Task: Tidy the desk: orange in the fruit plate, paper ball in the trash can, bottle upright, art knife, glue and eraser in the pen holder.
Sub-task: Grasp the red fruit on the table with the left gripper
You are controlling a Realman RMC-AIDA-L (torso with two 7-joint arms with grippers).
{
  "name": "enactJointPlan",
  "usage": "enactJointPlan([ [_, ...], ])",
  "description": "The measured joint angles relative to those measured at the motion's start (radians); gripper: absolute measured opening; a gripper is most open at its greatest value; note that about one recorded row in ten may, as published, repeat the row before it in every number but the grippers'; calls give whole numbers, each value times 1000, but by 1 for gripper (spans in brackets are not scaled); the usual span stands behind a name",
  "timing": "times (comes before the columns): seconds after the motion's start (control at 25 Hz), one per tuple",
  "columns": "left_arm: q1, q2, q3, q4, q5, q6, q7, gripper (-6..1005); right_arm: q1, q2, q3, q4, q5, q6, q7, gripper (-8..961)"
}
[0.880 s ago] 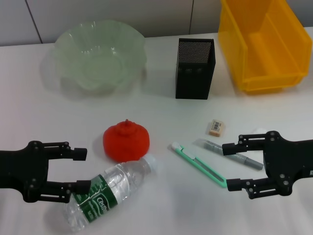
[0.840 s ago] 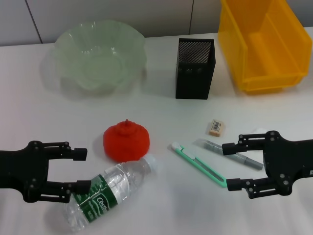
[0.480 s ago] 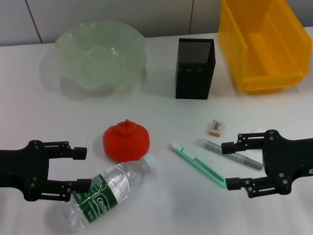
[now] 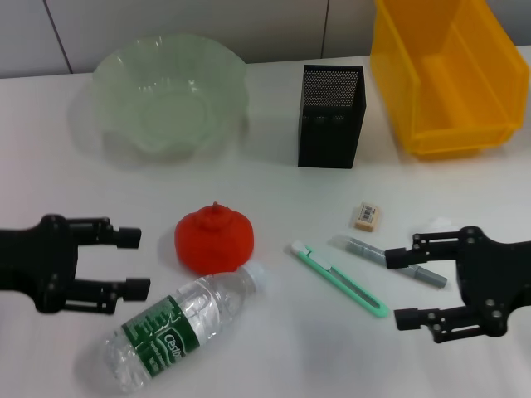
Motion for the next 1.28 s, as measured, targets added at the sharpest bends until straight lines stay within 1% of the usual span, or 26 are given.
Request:
enactJointPlan([
  [0.08,0,0,0,0,0,0,0,764,-10,-6,9,-11,2,-10,4,725],
  [0.12,-6,-5,3,40,0,0,-30,763,-19,-8,18,-24,2,-16,10,725],
  [0.16,-22,-31,12,128,3,-32,-70,761,-19,-8,18,-24,2,-16,10,725],
  [0.2,-28,-36,15,140,4,-42,-70,760,-22,-8,22,-30,1,-17,13,725],
  [0.24,-32,-38,18,145,5,-49,-70,759,-25,-8,25,-35,-1,-19,16,725],
  [0.32,-46,-53,30,150,19,-103,-66,756,-28,-8,27,-43,-4,-20,25,725],
  [0.4,-50,-62,34,150,28,-128,-63,753,-29,-8,27,-48,-11,-20,37,725],
  [0.44,-57,-72,42,147,45,-166,-57,752,-29,-8,27,-48,-14,-20,43,725],
  [0.48,-58,-74,50,144,48,-179,-55,750,-29,-8,27,-48,-16,-20,47,725],
  [0.52,-62,-80,87,129,55,-231,-51,749,-30,-8,27,-48,-18,-20,50,725],
  [0.56,-62,-80,87,129,55,-231,-51,747,-30,-8,27,-48,-18,-20,50,725],
  [0.64,-64,-81,132,111,55,-297,-54,745,-31,-7,27,-48,-18,-19,51,725],
  [0.72,-69,-84,196,74,55,-411,-59,742,-32,-6,27,-47,-18,-18,51,725],
  [0.76,-69,-84,196,74,55,-411,-59,740,-32,-6,27,-47,-18,-18,51,725],
  [0.8,-72,-86,207,59,52,-445,-59,739,-32,-5,27,-47,-18,-19,51,725],
  [0.96,-82,-87,211,18,40,-512,-56,733,-32,-2,27,-47,-18,-20,51,725],
  [1.16,-91,-88,213,-11,31,-522,-51,726,-32,-1,23,-46,-18,-19,51,725],
  [1.28,-97,-90,220,-46,-4,-536,-48,722,-32,-1,21,-42,-18,-14,51,725],
])
